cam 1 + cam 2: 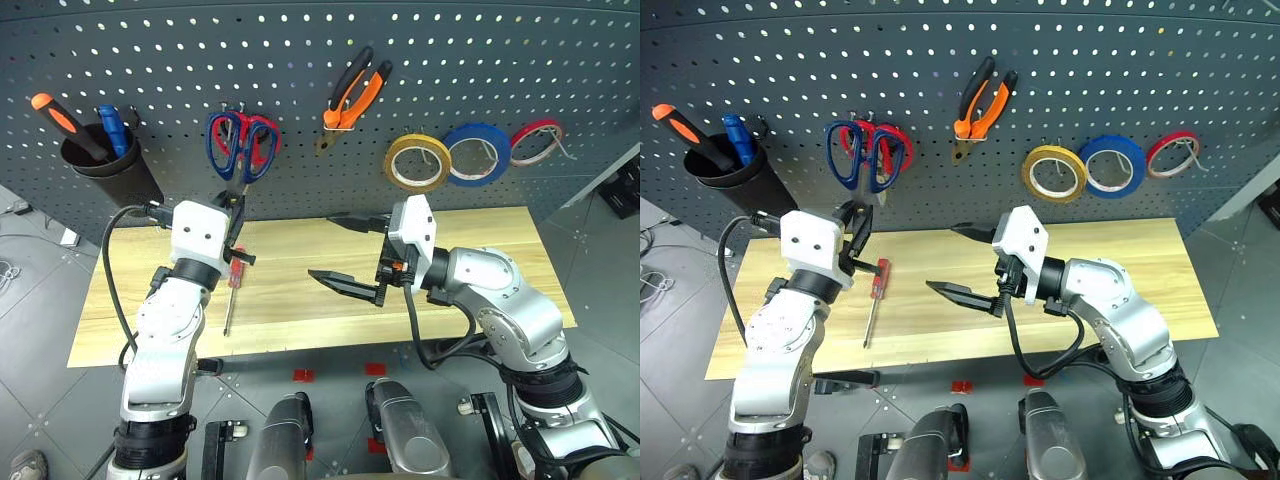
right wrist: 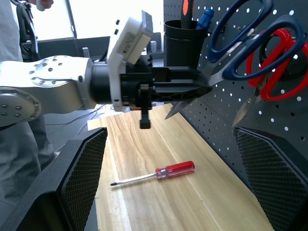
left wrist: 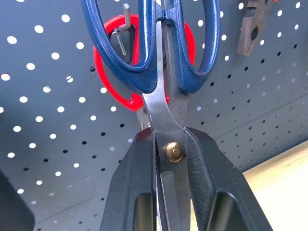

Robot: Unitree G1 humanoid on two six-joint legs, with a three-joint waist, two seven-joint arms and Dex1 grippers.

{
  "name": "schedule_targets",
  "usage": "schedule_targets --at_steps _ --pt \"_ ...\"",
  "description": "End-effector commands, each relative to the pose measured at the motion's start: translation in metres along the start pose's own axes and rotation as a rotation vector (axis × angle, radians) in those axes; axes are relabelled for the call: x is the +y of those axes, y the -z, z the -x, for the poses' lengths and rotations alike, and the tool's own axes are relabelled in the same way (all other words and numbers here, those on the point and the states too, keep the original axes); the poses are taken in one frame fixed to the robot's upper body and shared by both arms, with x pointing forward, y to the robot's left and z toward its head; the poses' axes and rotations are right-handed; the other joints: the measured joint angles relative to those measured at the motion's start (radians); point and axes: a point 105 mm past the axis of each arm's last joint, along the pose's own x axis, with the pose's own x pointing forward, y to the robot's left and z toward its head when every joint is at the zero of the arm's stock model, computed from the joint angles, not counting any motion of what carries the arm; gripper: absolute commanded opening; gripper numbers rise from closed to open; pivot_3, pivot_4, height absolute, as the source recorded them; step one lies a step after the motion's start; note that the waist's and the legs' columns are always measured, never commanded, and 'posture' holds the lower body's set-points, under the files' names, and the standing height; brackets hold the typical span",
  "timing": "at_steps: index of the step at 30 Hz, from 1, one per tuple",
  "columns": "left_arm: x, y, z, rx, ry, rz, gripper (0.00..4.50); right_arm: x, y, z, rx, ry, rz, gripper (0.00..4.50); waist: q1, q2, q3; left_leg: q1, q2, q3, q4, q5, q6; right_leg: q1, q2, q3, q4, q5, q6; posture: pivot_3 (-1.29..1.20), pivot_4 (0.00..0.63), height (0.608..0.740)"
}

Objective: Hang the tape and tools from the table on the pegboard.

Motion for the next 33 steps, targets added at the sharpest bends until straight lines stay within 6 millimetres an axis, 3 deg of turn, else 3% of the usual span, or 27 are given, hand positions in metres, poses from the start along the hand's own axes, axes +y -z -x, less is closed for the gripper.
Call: schedule_targets --at_steps 1,5,12,16,19,24,28,33 --pt "0.001 -0.013 -0.006 -0.073 -0.004 -0.023 0.56 0.005 -0.013 -0.002 -0.05 -0.018 0.044 4.5 0.0 0.0 0.0 0.0 0.0 0.0 0.0 0.0 0.0 0.0 0.0 0.0 0.0 0.0 0.0 -0.28 0.293 0.74" --pt "0.006 -0.002 -0.008 -0.035 -0.046 0.004 0.56 0.006 -0.013 -0.002 -0.046 -0.021 0.049 4.5 -0.003 0.0 0.0 0.0 0.0 0.0 0.0 0.0 0.0 0.0 0.0 0.0 0.0 0.0 0.0 -0.28 0.299 0.74" --pt "0.004 0.007 -0.004 0.011 -0.063 0.064 2.69 0.005 -0.01 -0.005 -0.029 -0.025 0.051 4.5 -0.002 0.0 0.0 0.0 0.0 0.0 0.001 0.0 0.0 0.0 0.0 0.0 0.001 0.0 0.0 -0.28 0.303 0.74" --pt "-0.008 0.027 0.007 0.123 0.016 0.125 3.87 0.004 0.0 -0.009 0.027 0.009 0.042 4.5 -0.003 0.0 0.0 0.0 0.0 0.0 0.001 0.0 0.0 0.0 0.0 0.0 0.001 0.0 0.0 -0.27 0.308 0.74" --pt "0.008 0.053 0.016 0.255 -0.033 0.18 3.87 0.0 0.015 -0.017 0.111 0.082 -0.014 4.5 -0.004 0.0 0.0 0.0 0.0 0.0 0.001 0.0 0.0 0.0 0.0 0.0 0.001 0.0 0.0 -0.27 0.317 0.74" --pt "0.028 0.095 0.023 0.473 -0.104 0.27 3.87 0.013 0.027 -0.031 0.242 0.074 -0.113 4.5 -0.002 0.0 0.002 0.0 0.0 -0.001 0.003 0.0 0.0 -0.001 0.0 0.0 0.004 0.0 0.0 -0.27 0.344 0.74" --pt "0.035 0.12 0.019 0.588 -0.131 0.358 3.87 0.022 0.022 -0.046 0.259 0.047 -0.176 4.5 0.001 0.0 0.013 0.0 0.0 -0.001 0.006 0.0 0.0 0.0 0.0 0.0 0.004 0.0 0.0 -0.27 0.379 0.74" --pt "0.028 0.143 0.008 0.68 -0.121 0.449 3.87 0.028 0.009 -0.06 0.254 0.019 -0.19 4.5 0.001 -0.002 0.03 -0.002 0.0 -0.002 0.008 0.0 0.0 -0.002 0.0 0.0 0.006 0.001 0.0 -0.28 0.411 0.74"
